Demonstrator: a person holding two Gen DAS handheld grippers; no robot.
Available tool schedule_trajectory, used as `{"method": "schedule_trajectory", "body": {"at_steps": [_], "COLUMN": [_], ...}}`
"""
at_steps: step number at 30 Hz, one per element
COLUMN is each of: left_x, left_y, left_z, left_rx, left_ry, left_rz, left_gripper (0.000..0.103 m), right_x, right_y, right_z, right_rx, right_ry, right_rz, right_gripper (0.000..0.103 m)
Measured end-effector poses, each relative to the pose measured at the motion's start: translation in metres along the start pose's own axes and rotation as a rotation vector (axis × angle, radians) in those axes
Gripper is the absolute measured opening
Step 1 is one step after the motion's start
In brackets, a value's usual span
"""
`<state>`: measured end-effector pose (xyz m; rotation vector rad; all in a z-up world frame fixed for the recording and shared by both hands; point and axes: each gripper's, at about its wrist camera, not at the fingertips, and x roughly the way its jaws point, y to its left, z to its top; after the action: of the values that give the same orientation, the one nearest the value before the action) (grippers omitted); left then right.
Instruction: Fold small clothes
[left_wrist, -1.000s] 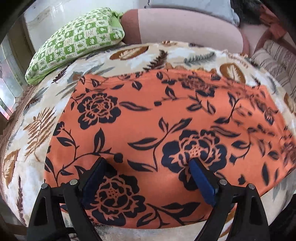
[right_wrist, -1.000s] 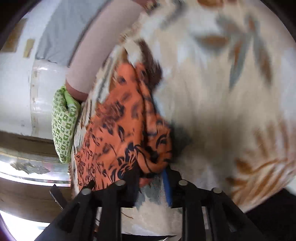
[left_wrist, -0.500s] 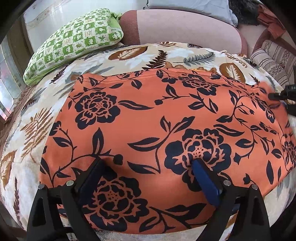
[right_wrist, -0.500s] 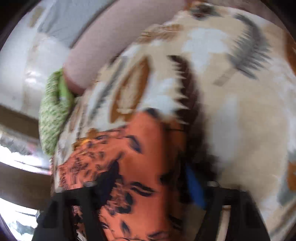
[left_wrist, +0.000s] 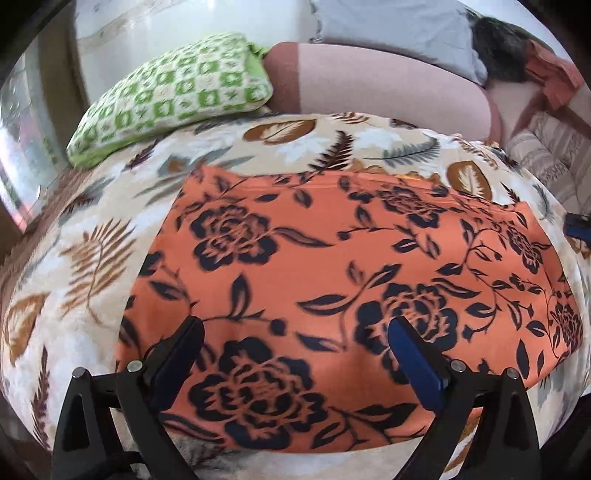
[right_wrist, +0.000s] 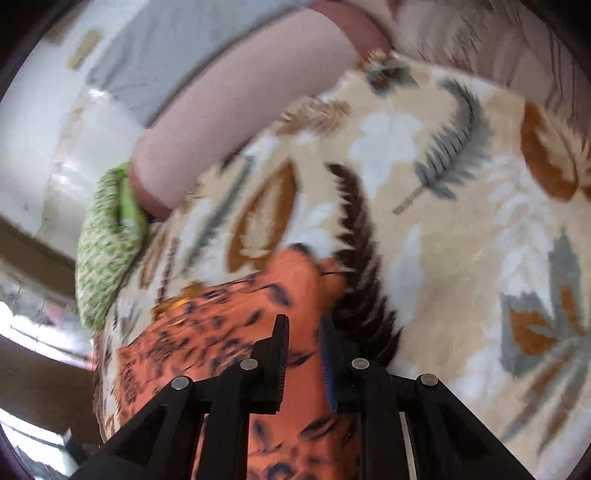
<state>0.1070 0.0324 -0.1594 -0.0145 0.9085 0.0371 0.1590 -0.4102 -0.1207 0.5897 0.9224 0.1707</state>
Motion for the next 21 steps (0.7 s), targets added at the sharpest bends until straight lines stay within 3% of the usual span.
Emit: {"method": "schedule_trajectory", "body": {"at_steps": [2, 3, 4, 5, 6, 7, 8, 10, 13, 18, 19, 21], "left_x": [0.018, 0.024, 0.026, 0.023, 0.018, 0.012, 0.006, -0.005, -0.01, -0.02, -0.022, -0.025], "left_y": [0.005, 0.005, 0.005, 0.004, 0.001, 0.001, 0.0, -0.001, -0.004, -0.003, -0.002, 0.001], "left_z": [-0.005, -0.006, -0.007, -0.005, -0.002, 0.0, 0.002, 0.004, 0.003, 0.001, 0.0, 0.001], "left_rx": [0.004, 0.009, 0.016, 0.024, 0.028, 0.031, 0.034, 0.041, 0.028, 0.028, 0.02, 0.014], "left_ry": [0.085, 0.103, 0.099, 0.095, 0.096, 0.087, 0.071, 0.039, 0.045, 0.027, 0.03, 0.024], "left_rz": [0.027, 0.03, 0.033, 0.039, 0.037, 0.026, 0.02, 0.025, 0.019, 0.018, 0.013, 0.014], "left_gripper": [0.1, 0.1, 0.1, 0.1, 0.1, 0.1, 0.1, 0.1, 0.1, 0.1, 0.1, 0.1], "right_x": [0.002, 0.009, 0.02, 0.04, 0.051, 0.046, 0.035, 0.015, 0.002, 0.042, 0.062, 0.071], "right_y": [0.015, 0.015, 0.011, -0.002, -0.014, -0.021, -0.019, 0.001, 0.026, 0.029, 0.018, 0.003], "right_z": [-0.017, -0.025, -0.033, -0.041, -0.046, -0.048, -0.048, -0.046, -0.046, -0.038, -0.037, -0.034], "right_rx": [-0.026, -0.017, -0.003, 0.022, 0.05, 0.092, 0.113, 0.057, -0.032, -0.021, 0.025, 0.169], "right_ry": [0.065, 0.101, 0.147, 0.217, 0.237, 0.206, 0.18, 0.14, 0.115, 0.145, 0.17, 0.136], "right_rz": [0.104, 0.151, 0.169, 0.094, 0.047, 0.058, 0.075, 0.069, 0.075, 0.132, 0.094, 0.119], "right_gripper": [0.022, 0.029, 0.049, 0.065, 0.066, 0.056, 0.056, 0.067, 0.072, 0.073, 0.074, 0.073]}}
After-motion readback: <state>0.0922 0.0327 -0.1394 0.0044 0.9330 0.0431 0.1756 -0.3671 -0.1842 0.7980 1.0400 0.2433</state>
